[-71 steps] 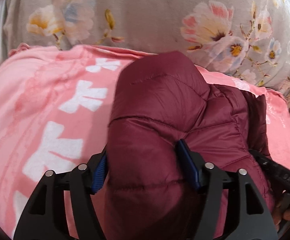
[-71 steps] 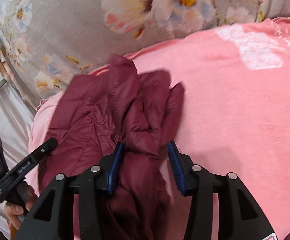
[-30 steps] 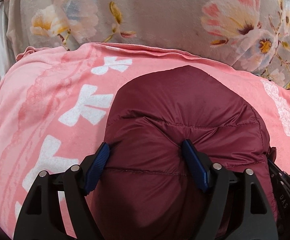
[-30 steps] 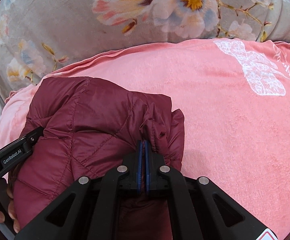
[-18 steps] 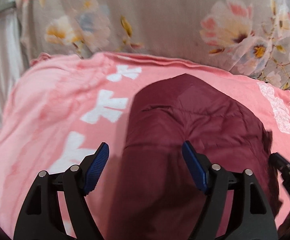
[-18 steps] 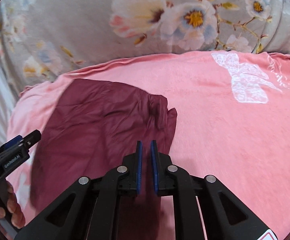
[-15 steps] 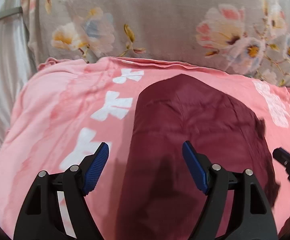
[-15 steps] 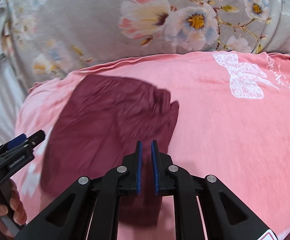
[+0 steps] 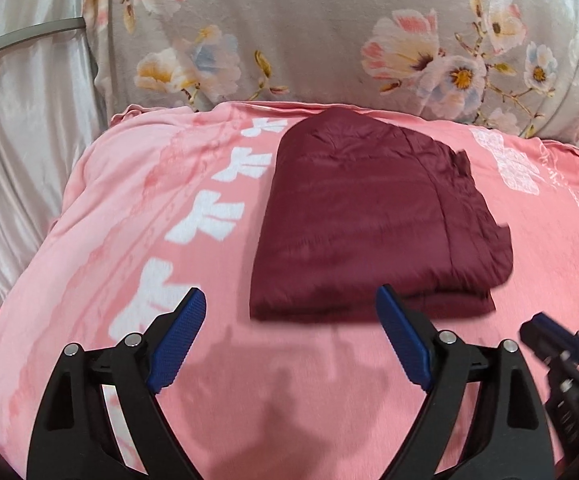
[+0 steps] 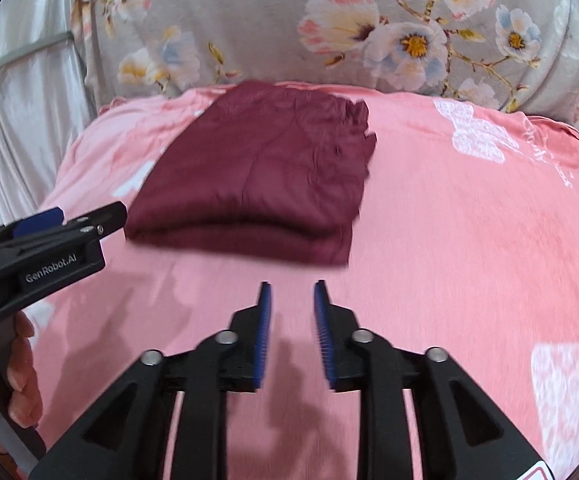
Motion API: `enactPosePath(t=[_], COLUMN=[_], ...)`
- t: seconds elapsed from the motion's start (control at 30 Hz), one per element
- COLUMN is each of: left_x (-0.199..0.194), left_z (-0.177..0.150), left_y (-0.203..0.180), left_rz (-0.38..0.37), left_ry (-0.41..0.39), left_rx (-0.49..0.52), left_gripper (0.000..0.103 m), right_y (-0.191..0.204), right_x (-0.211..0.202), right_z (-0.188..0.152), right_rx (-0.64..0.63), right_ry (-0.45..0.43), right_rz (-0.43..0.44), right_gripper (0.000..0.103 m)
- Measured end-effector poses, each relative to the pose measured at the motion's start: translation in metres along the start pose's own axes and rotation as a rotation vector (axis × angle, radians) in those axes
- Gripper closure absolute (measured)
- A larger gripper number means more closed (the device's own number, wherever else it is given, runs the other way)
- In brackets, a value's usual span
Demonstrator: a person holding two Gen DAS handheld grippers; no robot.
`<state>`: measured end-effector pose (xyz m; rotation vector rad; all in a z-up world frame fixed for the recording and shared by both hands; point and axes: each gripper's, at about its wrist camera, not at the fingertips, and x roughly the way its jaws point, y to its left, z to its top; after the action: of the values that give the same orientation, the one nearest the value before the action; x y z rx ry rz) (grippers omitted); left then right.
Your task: Fold large clothes
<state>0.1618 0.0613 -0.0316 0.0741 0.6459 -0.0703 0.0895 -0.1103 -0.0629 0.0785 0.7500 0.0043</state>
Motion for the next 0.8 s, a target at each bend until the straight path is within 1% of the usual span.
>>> enactPosePath(t=[0.1, 0.17, 0.23, 0.3, 0.4, 0.47, 0.67, 0.8], left_x=[-0.005, -0.007, -0.007, -0.003, -0.003, -0.002, -0.004, -0.006], left_z=[-0.020, -0.031, -0.047, -0.060, -0.075, -0.083, -0.088, -0.089], left_y=[-0.003, -0.004, -0.004, -0.003, -0.002, -0.001, 0.001, 0.001], left_rz=[0.007, 0.018, 0.018, 0.028, 0.044, 0.038, 0.018, 0.025], left_ry=[0.012, 0.018, 0.045, 0.066, 0.057, 0.062, 0.044, 0.031], left_rx=[0.004, 0.004, -0.009, -0.017, -0.035, -0.051, -0.063, -0.064], left_gripper=[0.019, 0.019, 0.019, 0.019, 0.019, 0.019, 0.019, 0.019], right_y=[-0.003, -0.003, -0.003, -0.002, 0.001, 0.002, 0.000, 0.000], right_x=[-0.001, -0.001, -0.001, -0.003, -0.008, -0.008, -0.005, -0.003], right_z=[-0.017, -0.027, -0.033, -0.038, -0.040, -0.042, -0.043, -0.044], right_rx=[0.027, 0.035, 0.033, 0.021, 0.009, 0.003, 0.003, 0.002], right_ry=[0.020, 0.027, 0.027, 0.018, -0.009, -0.014, -0.004, 0.004], right_rz=[0.005, -0.002, -0.004, -0.019, -0.040, -0.050, -0.083, -0.088], right_gripper=[0.074, 0.070, 0.068, 0.065, 0.056, 0.054, 0.054, 0.054])
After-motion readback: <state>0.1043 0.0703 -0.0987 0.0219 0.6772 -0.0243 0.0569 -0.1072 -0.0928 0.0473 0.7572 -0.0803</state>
